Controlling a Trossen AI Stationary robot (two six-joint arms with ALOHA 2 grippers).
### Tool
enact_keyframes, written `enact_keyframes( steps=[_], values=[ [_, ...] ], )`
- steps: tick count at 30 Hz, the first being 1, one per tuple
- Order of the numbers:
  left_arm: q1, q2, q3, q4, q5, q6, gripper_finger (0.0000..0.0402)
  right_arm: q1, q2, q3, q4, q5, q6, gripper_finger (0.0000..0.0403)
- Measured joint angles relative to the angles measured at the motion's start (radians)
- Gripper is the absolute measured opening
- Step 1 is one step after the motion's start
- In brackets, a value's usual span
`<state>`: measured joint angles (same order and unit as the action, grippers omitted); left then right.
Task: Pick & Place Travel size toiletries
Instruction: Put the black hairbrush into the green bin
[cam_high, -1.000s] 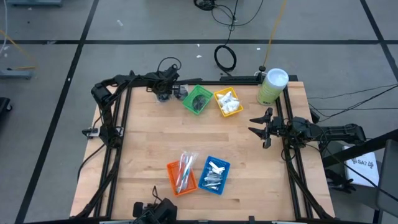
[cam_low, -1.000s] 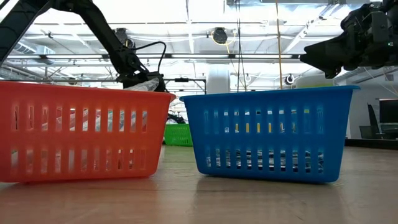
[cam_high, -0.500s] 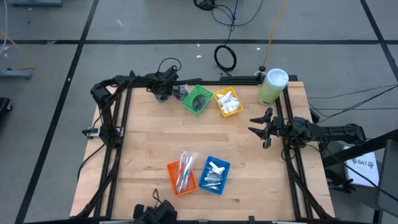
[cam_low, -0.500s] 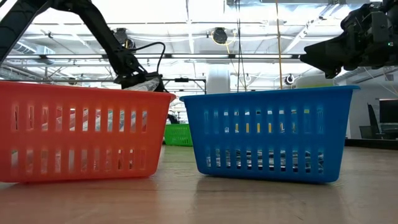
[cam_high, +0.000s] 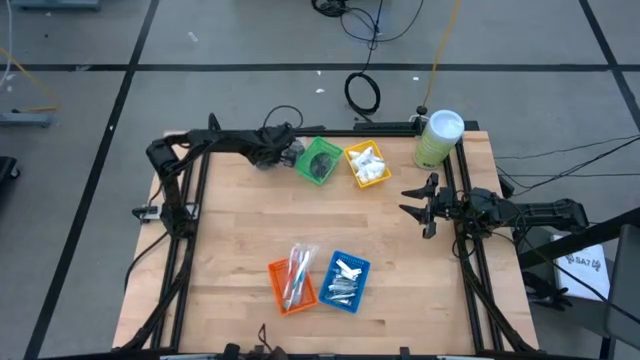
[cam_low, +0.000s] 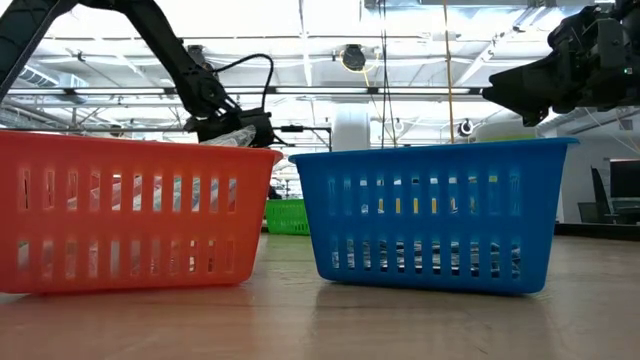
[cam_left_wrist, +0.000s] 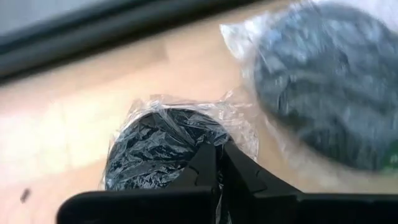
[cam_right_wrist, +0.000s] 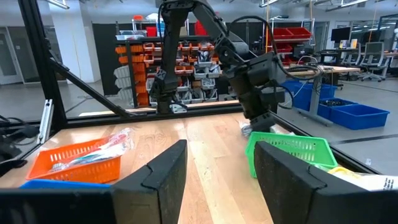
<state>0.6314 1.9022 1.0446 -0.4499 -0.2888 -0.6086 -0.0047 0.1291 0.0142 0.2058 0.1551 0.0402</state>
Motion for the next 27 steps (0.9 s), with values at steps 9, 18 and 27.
enact_keyframes(
  steps=[9,18,27],
  values=[
    [-0.070,-0.171,-0.007,-0.108,-0.072,-0.003,0.0000,0.000,0.000,0.000,0.000,0.000,0.000,0.0175],
    [-0.165,-0.387,-0.006,-0.040,-0.151,-0.014,0.0000,0.000,0.000,0.000,0.000,0.000,0.000,0.0175],
    [-0.245,-0.374,-0.001,0.476,0.035,0.118,0.0000,0.000,0.000,0.000,0.000,0.000,0.000,0.0177]
  ],
)
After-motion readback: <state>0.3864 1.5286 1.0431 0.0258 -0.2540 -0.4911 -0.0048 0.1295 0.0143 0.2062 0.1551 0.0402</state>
